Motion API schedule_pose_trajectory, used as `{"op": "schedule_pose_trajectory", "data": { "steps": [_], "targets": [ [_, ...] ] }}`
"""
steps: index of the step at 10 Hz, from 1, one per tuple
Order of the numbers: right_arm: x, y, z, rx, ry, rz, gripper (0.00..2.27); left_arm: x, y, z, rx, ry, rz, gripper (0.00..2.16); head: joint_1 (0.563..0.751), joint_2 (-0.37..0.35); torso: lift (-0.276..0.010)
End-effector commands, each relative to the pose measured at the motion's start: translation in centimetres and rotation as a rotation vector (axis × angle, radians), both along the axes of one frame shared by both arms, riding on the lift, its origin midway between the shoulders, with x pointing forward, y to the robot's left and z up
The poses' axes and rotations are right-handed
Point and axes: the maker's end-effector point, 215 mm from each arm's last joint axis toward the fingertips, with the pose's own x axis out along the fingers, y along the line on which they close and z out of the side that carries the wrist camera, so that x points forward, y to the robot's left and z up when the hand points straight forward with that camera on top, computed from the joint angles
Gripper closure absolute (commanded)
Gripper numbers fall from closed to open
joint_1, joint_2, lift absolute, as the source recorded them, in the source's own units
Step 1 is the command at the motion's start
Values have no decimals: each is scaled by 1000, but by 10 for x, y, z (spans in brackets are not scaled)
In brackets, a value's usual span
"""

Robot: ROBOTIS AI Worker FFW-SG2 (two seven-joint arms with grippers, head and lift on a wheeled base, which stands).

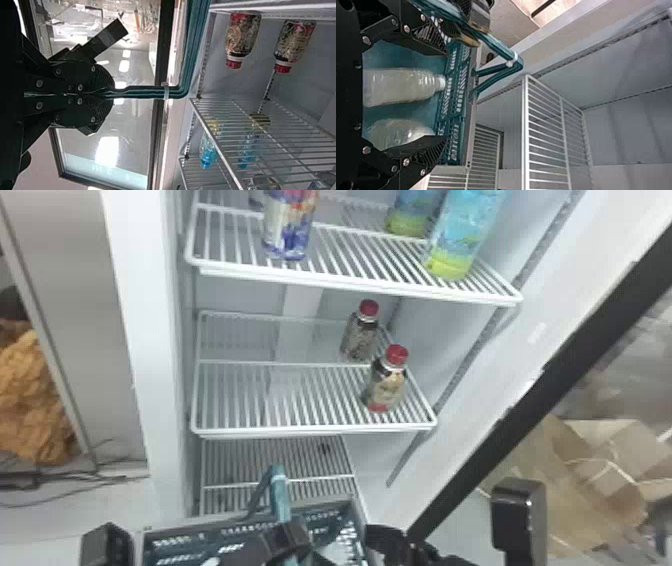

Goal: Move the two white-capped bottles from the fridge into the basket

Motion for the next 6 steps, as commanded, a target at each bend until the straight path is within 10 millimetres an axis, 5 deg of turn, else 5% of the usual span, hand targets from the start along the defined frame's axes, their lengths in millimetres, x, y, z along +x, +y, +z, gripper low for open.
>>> {"op": "schedule_pose_trajectory", "data": {
  "steps": [1,6],
  "targets": [
    [1,0,6,-5,-17,-4,326,0,0,0,0,0,0,1118,695,-350,-260],
    [39,-15,63,-12,-259,-88,325,0,0,0,0,0,0,1118,695,-350,-260]
  ]
}}
